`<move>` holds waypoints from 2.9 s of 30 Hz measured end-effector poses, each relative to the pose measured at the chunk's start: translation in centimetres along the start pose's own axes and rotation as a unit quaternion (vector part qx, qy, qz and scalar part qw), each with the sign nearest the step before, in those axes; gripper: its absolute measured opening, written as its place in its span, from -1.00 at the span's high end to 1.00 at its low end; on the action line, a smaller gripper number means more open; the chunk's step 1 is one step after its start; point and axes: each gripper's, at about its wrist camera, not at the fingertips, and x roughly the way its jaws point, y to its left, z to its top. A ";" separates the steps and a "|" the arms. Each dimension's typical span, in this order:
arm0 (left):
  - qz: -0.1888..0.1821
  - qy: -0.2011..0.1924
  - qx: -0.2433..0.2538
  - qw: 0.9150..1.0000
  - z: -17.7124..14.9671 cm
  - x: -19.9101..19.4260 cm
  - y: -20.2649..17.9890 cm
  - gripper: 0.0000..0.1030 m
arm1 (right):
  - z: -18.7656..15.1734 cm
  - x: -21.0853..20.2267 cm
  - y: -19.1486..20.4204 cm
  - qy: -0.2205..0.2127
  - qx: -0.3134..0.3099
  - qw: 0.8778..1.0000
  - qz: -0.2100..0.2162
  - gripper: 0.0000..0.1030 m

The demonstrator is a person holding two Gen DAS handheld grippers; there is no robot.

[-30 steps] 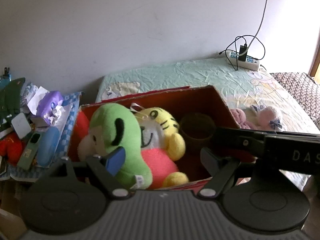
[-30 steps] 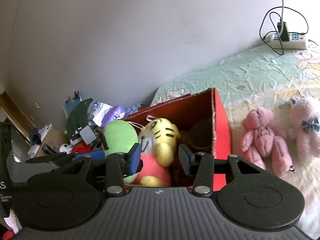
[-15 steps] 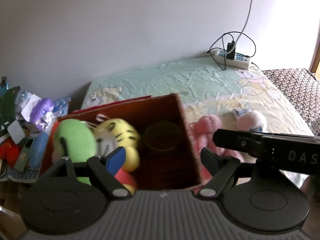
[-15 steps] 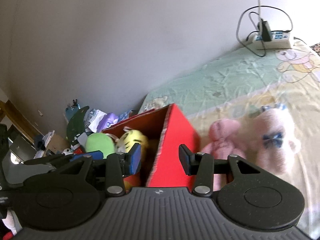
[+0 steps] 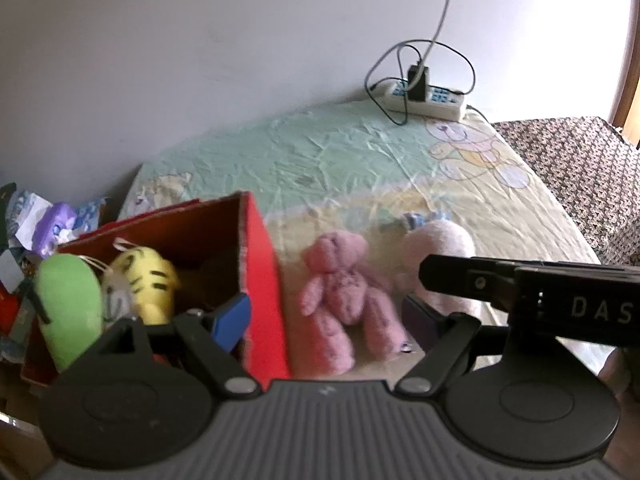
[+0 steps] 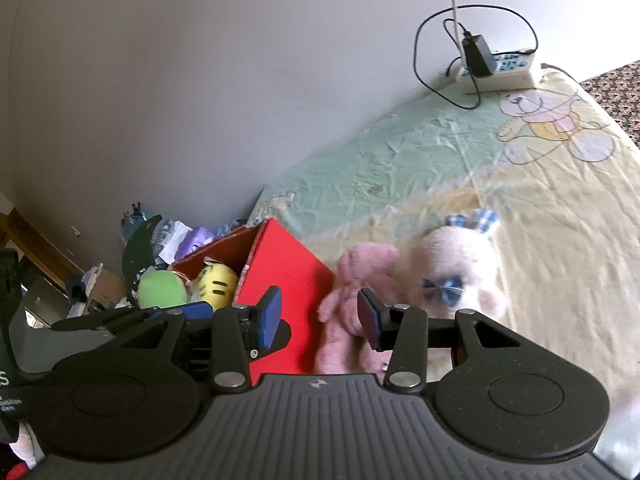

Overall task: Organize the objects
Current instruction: 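Move the right gripper to the white bunny with the blue bow, then close the right gripper on the white bunny's body at the bow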

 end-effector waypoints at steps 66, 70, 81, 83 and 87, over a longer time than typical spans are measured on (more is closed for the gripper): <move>-0.087 0.112 -0.038 0.989 -6.6 10.4 -7.1 -0.77 | -3.8 3.0 -11.2 0.045 0.106 0.993 -0.040 0.09; -0.100 0.110 -0.056 0.987 -6.4 11.1 -6.6 -0.69 | -3.2 4.3 -11.2 0.041 0.107 0.993 -0.032 0.05; -0.113 0.119 -0.061 0.985 -6.2 12.0 -6.7 -0.70 | -3.4 5.4 -11.2 0.047 0.107 0.993 -0.006 0.47; -0.119 0.117 -0.061 0.984 -6.2 11.8 -6.6 -0.70 | -3.7 4.8 -11.2 0.047 0.108 0.993 -0.005 0.48; -0.135 0.113 -0.065 0.982 -6.2 11.3 -6.4 -0.70 | -4.5 3.4 -11.3 0.053 0.110 0.992 -0.009 0.48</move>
